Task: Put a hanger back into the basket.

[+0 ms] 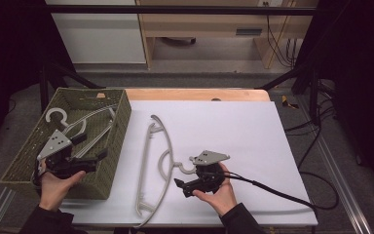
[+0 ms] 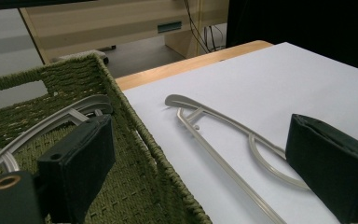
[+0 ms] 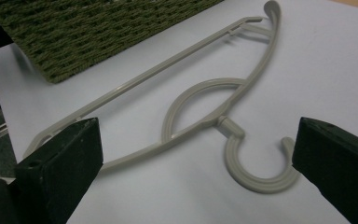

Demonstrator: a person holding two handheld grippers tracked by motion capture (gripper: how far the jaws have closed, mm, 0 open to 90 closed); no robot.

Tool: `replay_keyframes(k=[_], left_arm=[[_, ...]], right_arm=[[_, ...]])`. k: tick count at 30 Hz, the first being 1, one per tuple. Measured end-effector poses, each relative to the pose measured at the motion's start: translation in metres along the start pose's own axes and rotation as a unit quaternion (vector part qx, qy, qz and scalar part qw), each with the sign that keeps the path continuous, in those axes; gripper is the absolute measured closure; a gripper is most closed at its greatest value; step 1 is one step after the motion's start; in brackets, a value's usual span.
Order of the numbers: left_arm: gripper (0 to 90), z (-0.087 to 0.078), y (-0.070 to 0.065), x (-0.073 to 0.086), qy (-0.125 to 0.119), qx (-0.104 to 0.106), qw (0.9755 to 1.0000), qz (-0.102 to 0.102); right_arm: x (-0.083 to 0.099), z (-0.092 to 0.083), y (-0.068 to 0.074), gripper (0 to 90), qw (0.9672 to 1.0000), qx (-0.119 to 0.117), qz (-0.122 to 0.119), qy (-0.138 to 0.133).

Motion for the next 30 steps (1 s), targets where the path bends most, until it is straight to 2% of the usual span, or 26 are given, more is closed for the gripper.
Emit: replay_keyframes(k=[5, 6, 13, 17, 20, 23, 26, 30], left_arm=[[7.9, 0.001, -0.002, 0.0, 0.002, 0.005, 1.0, 0.001], [7.9, 0.001, -0.003, 0.0, 0.004, 0.006, 1.0, 0.004], [8.2, 0.005, -0.014, -0.001, 0.009, 0.012, 0.9997, 0.021], [8.4, 0.007, -0.018, -0.002, 0.01, 0.014, 0.9996, 0.024], [8.6, 0.007, -0.019, -0.002, 0.012, 0.014, 0.9996, 0.024], [8.7, 0.008, -0.019, -0.001, 0.012, 0.013, 0.9996, 0.022], [8.9, 0.009, -0.019, -0.001, 0.014, 0.012, 0.9996, 0.021], [9.0, 0.01, -0.021, -0.001, 0.016, 0.013, 0.9995, 0.023]], right_arm=[[-0.001, 0.012, 0.009, 2.9, 0.9999, -0.002, -0.002, 0.012], [-0.002, 0.018, 0.013, 3.7, 0.9999, -0.008, 0.001, 0.012], [0.004, 0.041, 0.024, 4.3, 0.9994, -0.004, 0.005, 0.033], [0.01, 0.056, 0.027, 5.1, 0.9988, 0.005, 0.01, 0.048], [0.017, 0.071, 0.028, 5.8, 0.9978, 0.02, 0.016, 0.061], [0.019, 0.076, 0.029, 6.2, 0.9974, 0.024, 0.018, 0.065], [0.023, 0.079, 0.029, 7.6, 0.9965, 0.036, 0.006, 0.075], [0.025, 0.081, 0.029, 8.0, 0.9955, 0.037, 0.021, 0.084]])
Point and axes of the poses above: each handheld gripper's, and its own axes: z roughly forward along the jaws, x roughly out of its underside, y roughly to its left, the point moved 4 cm from there along z, roughly forward along the jaws, and after that the axes turned 8 degrees about y, right-handed, at the moved point
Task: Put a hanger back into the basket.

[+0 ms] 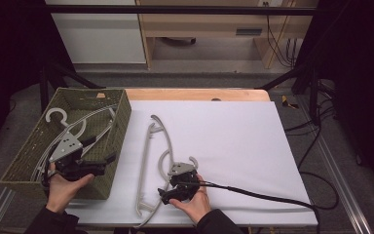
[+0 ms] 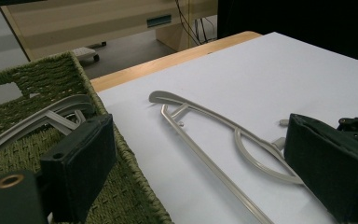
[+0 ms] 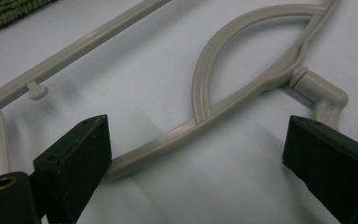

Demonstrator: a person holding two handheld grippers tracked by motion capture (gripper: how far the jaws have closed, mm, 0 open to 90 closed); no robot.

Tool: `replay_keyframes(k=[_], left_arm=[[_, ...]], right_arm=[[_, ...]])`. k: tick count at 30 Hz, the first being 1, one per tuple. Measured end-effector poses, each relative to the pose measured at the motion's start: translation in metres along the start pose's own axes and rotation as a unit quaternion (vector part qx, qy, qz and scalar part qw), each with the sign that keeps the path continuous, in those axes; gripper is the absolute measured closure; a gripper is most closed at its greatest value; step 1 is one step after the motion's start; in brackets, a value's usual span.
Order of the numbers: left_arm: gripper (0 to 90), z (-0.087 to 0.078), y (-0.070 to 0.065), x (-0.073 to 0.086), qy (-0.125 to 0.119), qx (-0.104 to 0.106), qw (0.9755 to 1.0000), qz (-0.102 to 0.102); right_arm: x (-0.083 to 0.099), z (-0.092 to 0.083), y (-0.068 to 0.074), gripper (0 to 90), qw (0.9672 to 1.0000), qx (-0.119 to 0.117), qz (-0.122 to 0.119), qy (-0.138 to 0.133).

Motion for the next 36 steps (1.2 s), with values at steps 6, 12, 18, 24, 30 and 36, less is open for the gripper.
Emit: replay_keyframes(k=[6, 12, 18, 24, 30, 36], left_arm=[[9.0, -0.001, -0.004, -0.001, -0.002, 0.004, 1.0, 0.003], [8.9, -0.003, -0.005, -0.001, -0.007, 0.005, 0.9999, 0.007], [9.0, -0.004, -0.007, -0.003, -0.01, 0.006, 0.9999, 0.009], [9.0, -0.004, -0.011, -0.003, -0.008, 0.009, 0.9998, 0.015], [9.2, -0.005, -0.013, -0.004, -0.007, 0.011, 0.9998, 0.015], [9.3, -0.003, -0.014, -0.003, -0.004, 0.01, 0.9998, 0.016]], right_arm=[[0.0, -0.002, -0.003, 8.3, 0.9998, 0.008, 0.006, 0.018], [0.005, -0.014, -0.014, 11.4, 0.999, 0.027, -0.008, 0.035], [0.018, -0.029, -0.033, 17.5, 0.998, 0.02, 0.021, 0.056], [0.027, -0.044, -0.051, 29.9, 0.997, 0.017, 0.025, 0.072], [0.035, -0.057, -0.067, 46.5, 0.9952, 0.015, 0.048, 0.084], [0.044, -0.072, -0.09, 60.1, 0.9928, 0.03, 0.073, 0.09]])
Point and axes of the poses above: each handheld gripper's, and its own axes: z roughly forward along the jaws, x roughly out of its underside, y roughly to its left, the point moved 4 cm from there along z, roughly forward along the jaws, and after that the axes turned 8 degrees about y, right-handed, at the moved point
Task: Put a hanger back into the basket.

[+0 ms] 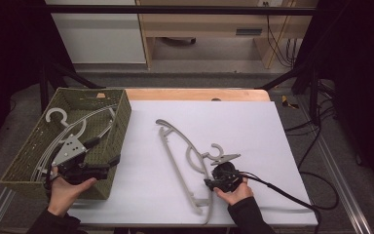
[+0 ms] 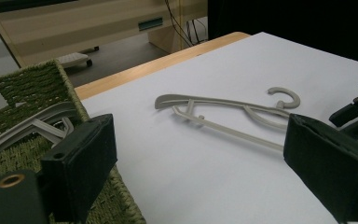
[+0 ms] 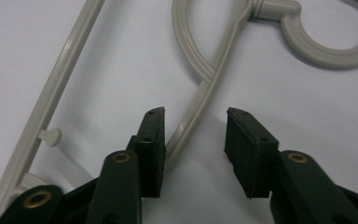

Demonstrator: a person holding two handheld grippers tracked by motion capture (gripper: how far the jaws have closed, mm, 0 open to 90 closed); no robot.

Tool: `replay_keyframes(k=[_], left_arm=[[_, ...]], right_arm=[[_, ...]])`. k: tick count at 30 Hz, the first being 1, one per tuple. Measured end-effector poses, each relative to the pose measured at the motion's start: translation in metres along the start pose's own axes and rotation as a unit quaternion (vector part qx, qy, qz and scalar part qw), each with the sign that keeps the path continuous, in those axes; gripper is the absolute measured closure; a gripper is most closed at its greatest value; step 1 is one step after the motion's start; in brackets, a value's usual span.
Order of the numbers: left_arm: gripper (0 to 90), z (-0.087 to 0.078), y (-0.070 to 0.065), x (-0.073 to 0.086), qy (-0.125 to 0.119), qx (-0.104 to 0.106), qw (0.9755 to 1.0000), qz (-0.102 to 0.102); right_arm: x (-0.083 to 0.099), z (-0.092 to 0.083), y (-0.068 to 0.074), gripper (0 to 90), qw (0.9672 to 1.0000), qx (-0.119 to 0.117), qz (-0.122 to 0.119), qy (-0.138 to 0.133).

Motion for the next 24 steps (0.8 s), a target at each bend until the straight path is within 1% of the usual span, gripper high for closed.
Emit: replay_keyframes(k=[1, 2, 3, 4, 6, 7, 8, 9, 10, 11, 12, 13, 14, 15, 17, 18, 19, 20, 21, 22, 23, 24], left_arm=[[9.3, 0.0, 0.0, 0.0, 0.0, 0.0, 1.0, -0.001], [9.3, 0.0, 0.0, 0.0, 0.0, 0.0, 1.0, -0.001], [9.3, 0.001, 0.0, 0.0, 0.0, 0.0, 1.0, -0.002], [9.3, 0.001, 0.0, 0.0, 0.001, -0.001, 1.0, -0.002], [9.4, 0.002, 0.0, 0.001, 0.003, -0.001, 1.0, -0.002], [9.4, 0.003, 0.0, 0.001, 0.005, 0.0, 1.0, -0.002], [9.4, 0.003, 0.0, 0.001, 0.006, 0.0, 1.0, -0.002], [9.4, 0.004, -0.001, 0.002, 0.007, 0.0, 1.0, -0.002], [9.5, 0.005, -0.001, 0.002, 0.008, 0.0, 1.0, -0.001], [9.5, 0.005, -0.002, 0.002, 0.008, 0.001, 1.0, -0.001], [9.5, 0.006, -0.002, 0.002, 0.009, 0.001, 1.0, 0.0], [9.5, 0.006, -0.002, 0.002, 0.01, 0.001, 1.0, -0.001], [9.5, 0.006, -0.002, 0.002, 0.01, 0.002, 0.9999, 0.0], [9.5, 0.007, -0.002, 0.002, 0.011, 0.002, 0.9999, 0.001], [9.6, 0.008, -0.003, 0.003, 0.014, 0.002, 0.9999, 0.001], [9.6, 0.008, -0.003, 0.003, 0.014, 0.003, 0.9999, 0.001], [9.6, 0.008, -0.003, 0.003, 0.015, 0.003, 0.9999, 0.001], [9.6, 0.008, -0.003, 0.003, 0.015, 0.003, 0.9999, 0.002], [9.6, 0.008, -0.003, 0.003, 0.015, 0.004, 0.9999, 0.003], [9.6, 0.008, -0.003, 0.003, 0.016, 0.004, 0.9999, 0.002], [9.6, 0.009, -0.004, 0.003, 0.016, 0.004, 0.9999, 0.003], [9.6, 0.009, -0.004, 0.003, 0.016, 0.004, 0.9999, 0.003]], right_arm=[[0.001, -0.001, -0.004, 60.6, 1.0, 0.001, 0.0, 0.001], [0.003, -0.004, -0.007, 61.2, 0.9999, -0.002, 0.016, 0.001], [0.004, -0.004, -0.011, 62.0, 0.9999, 0.008, 0.009, 0.002], [0.005, -0.006, -0.014, 62.0, 0.9998, 0.014, 0.014, 0.002], [0.005, -0.006, -0.017, 61.5, 0.9998, 0.018, 0.012, 0.0], [0.005, -0.005, -0.017, 61.3, 0.9998, 0.019, 0.01, -0.001], [0.005, -0.004, -0.016, 61.9, 0.9997, 0.018, 0.015, 0.0], [0.004, -0.003, -0.016, 62.6, 0.9998, 0.014, 0.015, -0.001], [0.004, -0.001, -0.017, 63.5, 0.9998, 0.017, 0.012, 0.001], [0.004, 0.0, -0.016, 64.7, 0.9997, 0.015, 0.021, 0.003], [0.004, 0.002, -0.016, 65.3, 0.9997, 0.018, 0.017, 0.004], [0.004, 0.002, -0.013, 66.1, 0.9997, 0.009, 0.022, 0.0], [0.003, 0.002, -0.013, 69.2, 0.9997, 0.008, 0.025, 0.001], [0.004, 0.002, -0.015, 71.1, 0.9997, 0.016, 0.016, 0.004], [0.003, 0.002, -0.016, 71.7, 0.9997, 0.015, 0.022, 0.002], [0.003, 0.002, -0.015, 72.1, 0.9994, 0.011, 0.032, 0.006], [0.002, 0.002, -0.016, 72.5, 0.9995, 0.002, 0.031, 0.003], [0.002, 0.002, -0.018, 72.8, 0.9994, 0.009, 0.032, 0.007], [0.001, 0.001, -0.017, 73.2, 0.9993, 0.0, 0.036, 0.006], [0.001, 0.0, -0.019, 73.9, 0.9988, 0.011, 0.044, 0.016], [0.001, 0.0, -0.02, 74.6, 0.9985, 0.018, 0.049, 0.017], [0.001, -0.001, -0.023, 75.4, 0.9984, 0.023, 0.048, 0.018]])
Point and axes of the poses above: each handheld gripper's, and its own axes: z roughly forward along the jaws, x roughly out of its underside, y roughly to its left, the point moved 4 cm from there along z, roughly forward along the jaws, and after that the axes turned 8 degrees about y, right-handed, at the moved point
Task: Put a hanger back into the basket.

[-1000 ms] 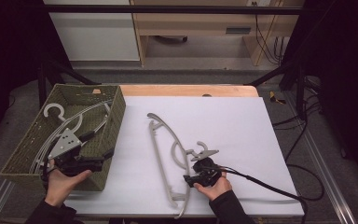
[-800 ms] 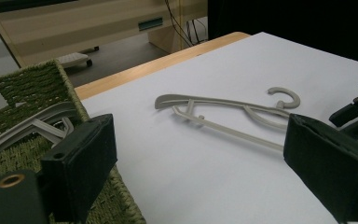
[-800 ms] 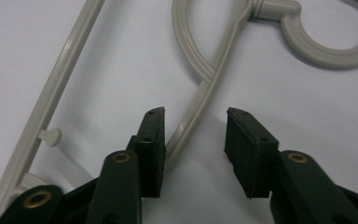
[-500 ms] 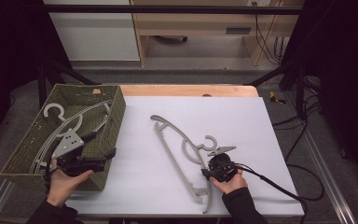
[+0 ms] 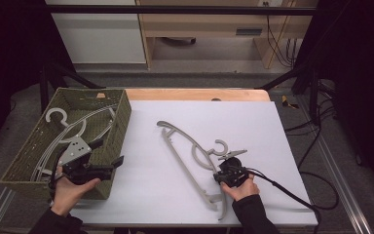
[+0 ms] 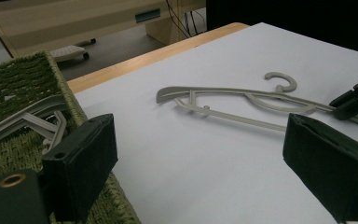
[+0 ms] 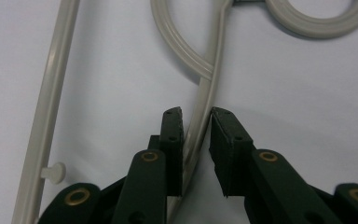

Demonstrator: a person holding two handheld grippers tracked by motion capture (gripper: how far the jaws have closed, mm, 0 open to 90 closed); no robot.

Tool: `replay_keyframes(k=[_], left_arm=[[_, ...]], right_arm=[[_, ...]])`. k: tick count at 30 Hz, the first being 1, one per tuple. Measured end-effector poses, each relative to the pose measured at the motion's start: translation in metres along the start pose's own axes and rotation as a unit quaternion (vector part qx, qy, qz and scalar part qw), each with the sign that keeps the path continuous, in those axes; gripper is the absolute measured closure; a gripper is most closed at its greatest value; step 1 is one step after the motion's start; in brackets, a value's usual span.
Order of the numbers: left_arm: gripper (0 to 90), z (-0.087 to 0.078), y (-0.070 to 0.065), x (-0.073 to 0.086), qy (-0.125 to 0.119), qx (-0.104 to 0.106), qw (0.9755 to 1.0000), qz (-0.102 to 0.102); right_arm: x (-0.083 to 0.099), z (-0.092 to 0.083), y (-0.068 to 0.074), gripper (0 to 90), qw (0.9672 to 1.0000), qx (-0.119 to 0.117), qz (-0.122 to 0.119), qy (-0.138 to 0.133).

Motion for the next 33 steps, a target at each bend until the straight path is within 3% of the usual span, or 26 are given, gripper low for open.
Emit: replay_keyframes(k=[4, 7, 9, 10, 11, 15, 16, 18, 21, 22, 25, 27, 30, 31, 33], left_arm=[[9.7, 0.001, -0.001, 0.0, 0.002, 0.001, 1.0, 0.001], [9.7, 0.001, -0.002, 0.0, 0.003, 0.002, 1.0, 0.003], [9.7, 0.002, -0.002, 0.0, 0.003, 0.003, 1.0, 0.004], [9.7, 0.002, -0.002, 0.0, 0.004, 0.003, 1.0, 0.005], [9.7, 0.002, -0.003, 0.0, 0.004, 0.003, 1.0, 0.005], [9.7, 0.003, -0.003, 0.001, 0.006, 0.003, 0.9999, 0.007], [9.7, 0.003, -0.003, 0.001, 0.007, 0.003, 0.9999, 0.008], [9.7, 0.004, -0.003, 0.001, 0.007, 0.004, 0.9999, 0.007], [9.7, 0.004, -0.004, 0.001, 0.008, 0.004, 0.9999, 0.008], [9.8, 0.005, -0.004, 0.001, 0.009, 0.005, 0.9999, 0.009], [9.8, 0.006, -0.005, 0.002, 0.011, 0.006, 0.9999, 0.01], [9.8, 0.006, -0.006, 0.002, 0.012, 0.006, 0.9998, 0.011], [9.8, 0.007, -0.006, 0.002, 0.014, 0.007, 0.9998, 0.012], [9.8, 0.006, -0.007, 0.002, 0.013, 0.008, 0.9998, 0.012], [9.8, 0.006, -0.007, 0.002, 0.013, 0.008, 0.9998, 0.012]], right_arm=[[0.001, -0.003, -0.011, 78.9, 0.9998, 0.002, 0.021, 0.004], [0.004, -0.006, -0.023, 81.1, 0.9997, 0.02, 0.01, 0.007], [0.004, -0.008, -0.027, 82.0, 0.9993, 0.022, 0.03, 0.007], [0.005, -0.009, -0.033, 82.0, 0.9995, 0.029, 0.012, 0.009], [0.005, -0.009, -0.032, 82.0, 0.9993, 0.024, 0.026, 0.01], [0.005, -0.008, -0.033, 78.4, 0.9998, 0.015, 0.011, 0.002], [0.006, -0.006, -0.035, 78.4, 0.9995, 0.03, -0.002, 0.004], [0.005, -0.006, -0.036, 79.2, 0.9994, 0.032, -0.012, 0.0], [0.005, -0.006, -0.036, 81.4, 0.9995, 0.028, -0.014, 0.0], [0.004, -0.006, -0.034, 81.5, 0.9997, 0.021, 0.007, 0.006], [0.003, -0.006, -0.036, 81.9, 0.9999, 0.01, -0.004, 0.001], [0.004, -0.006, -0.038, 81.7, 0.9995, 0.003, -0.03, -0.001], [0.005, -0.006, -0.037, 76.8, 0.9995, 0.004, -0.03, 0.0], [0.005, -0.007, -0.035, 74.8, 0.9997, -0.008, -0.022, -0.001], [0.006, -0.007, -0.035, 75.8, 0.9996, -0.002, -0.03, 0.002]])
Point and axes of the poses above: each handheld gripper's, and its own axes: z roughly forward along the jaws, x roughly out of its underside, y roughly to its left, the point moved 4 cm from there along z, roughly forward along the jaws, and after that the axes turned 8 degrees about y, right-handed, at the moved point
